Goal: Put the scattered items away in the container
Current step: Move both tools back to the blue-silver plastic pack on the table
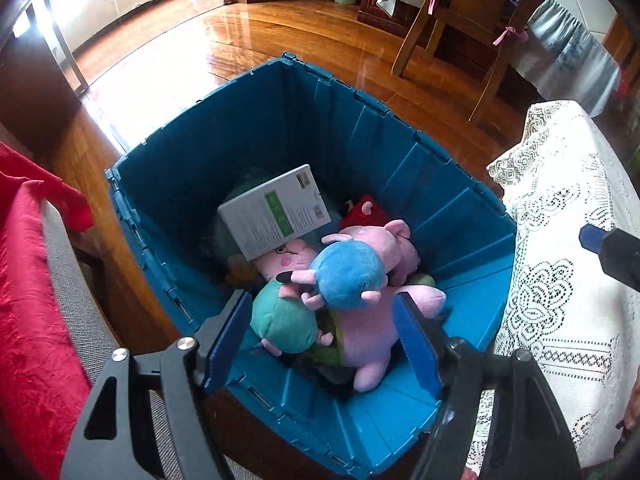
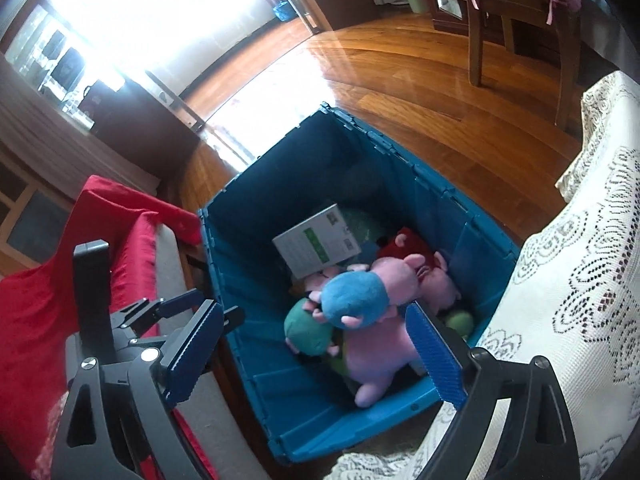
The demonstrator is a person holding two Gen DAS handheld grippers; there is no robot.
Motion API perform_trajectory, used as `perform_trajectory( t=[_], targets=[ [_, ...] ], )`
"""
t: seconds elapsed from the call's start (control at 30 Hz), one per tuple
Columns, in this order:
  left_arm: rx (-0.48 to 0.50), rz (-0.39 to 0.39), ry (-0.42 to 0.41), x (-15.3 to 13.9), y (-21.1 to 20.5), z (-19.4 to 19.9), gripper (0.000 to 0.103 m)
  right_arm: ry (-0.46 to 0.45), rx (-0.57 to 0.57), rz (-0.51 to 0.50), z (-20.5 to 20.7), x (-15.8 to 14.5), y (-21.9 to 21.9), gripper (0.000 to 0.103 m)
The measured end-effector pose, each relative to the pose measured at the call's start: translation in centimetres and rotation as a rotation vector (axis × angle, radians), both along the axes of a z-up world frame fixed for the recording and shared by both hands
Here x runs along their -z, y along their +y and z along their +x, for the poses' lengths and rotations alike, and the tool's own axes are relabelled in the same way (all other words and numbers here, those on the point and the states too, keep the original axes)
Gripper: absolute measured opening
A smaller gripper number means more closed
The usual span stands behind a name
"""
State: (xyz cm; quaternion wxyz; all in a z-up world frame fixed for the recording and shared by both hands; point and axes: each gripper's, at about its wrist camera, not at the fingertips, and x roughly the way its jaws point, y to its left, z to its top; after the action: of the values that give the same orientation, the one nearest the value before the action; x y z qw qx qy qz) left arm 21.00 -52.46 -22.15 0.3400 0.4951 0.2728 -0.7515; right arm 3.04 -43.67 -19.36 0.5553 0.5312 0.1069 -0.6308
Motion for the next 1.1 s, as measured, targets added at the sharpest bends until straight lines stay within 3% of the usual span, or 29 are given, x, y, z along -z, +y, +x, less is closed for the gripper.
perform_trajectory(
  t=[0.3,0.57,0.67,0.87,1.1],
  targets=[
    [0.005,-0.039,-0.012,-1.4,1.0,-0.4,0.072,-0.012,0.008,-0.016,0.0,-1.0,1.3,0.103],
    [0.032,-0.07,-0.016,-2.9,2.3,-1.6,0.072,0.016,0.061,-0.009,-1.0,-1.7,3.6,0.103],
    [0.086,-0.089,0.016,-4.7,3.8,-2.7,0.072,0.041,0.093,-0.026,-2.1,-2.7,5.8,0.103],
    [0.233,-0.129,0.113,-9.0,8.8,-7.8,0.072,0.048,0.248,-0.068,-7.2,-5.1,14.7,0.103],
    [0.47,-0.118,0.193,-11.6,18.5,-17.6,0.072,0.089,0.517,-0.092,-13.5,-7.8,31.2,0.103]
  ],
)
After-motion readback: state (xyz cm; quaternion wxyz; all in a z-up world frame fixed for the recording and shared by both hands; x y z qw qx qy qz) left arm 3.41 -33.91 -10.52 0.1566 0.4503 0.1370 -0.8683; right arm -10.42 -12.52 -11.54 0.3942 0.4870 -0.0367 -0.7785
